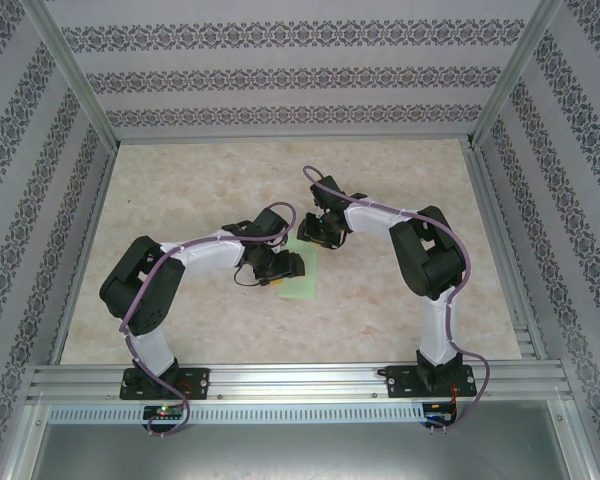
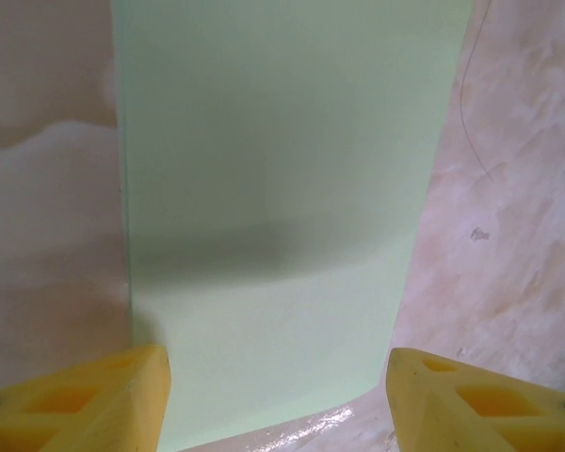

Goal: Fold a paper plane with a square sheet of paper (pick it up from the middle)
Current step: Fold the triangle a second time at the center of the table.

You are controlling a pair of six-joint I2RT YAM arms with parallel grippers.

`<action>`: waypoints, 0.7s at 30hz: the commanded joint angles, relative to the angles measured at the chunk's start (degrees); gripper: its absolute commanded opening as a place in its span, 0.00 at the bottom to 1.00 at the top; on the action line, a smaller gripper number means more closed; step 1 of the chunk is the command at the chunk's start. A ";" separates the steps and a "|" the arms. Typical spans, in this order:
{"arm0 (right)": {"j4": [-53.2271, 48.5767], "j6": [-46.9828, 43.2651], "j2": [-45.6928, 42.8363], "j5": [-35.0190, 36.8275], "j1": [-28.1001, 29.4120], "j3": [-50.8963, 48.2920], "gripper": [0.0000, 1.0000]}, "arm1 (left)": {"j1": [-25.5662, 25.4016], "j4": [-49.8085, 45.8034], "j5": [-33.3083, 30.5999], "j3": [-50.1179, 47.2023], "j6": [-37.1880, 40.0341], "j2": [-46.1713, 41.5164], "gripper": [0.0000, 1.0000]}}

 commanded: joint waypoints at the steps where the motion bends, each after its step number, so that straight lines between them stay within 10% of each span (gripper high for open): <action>1: 0.58 0.02 5.27 1.12 -0.16 -2.81 0.38 | -0.87 -3.81 -3.92 1.50 1.74 0.30 0.63; 21: 1.39 0.20 5.53 0.80 -0.29 -3.95 0.38 | -3.90 -4.92 -2.79 6.17 2.20 3.98 0.60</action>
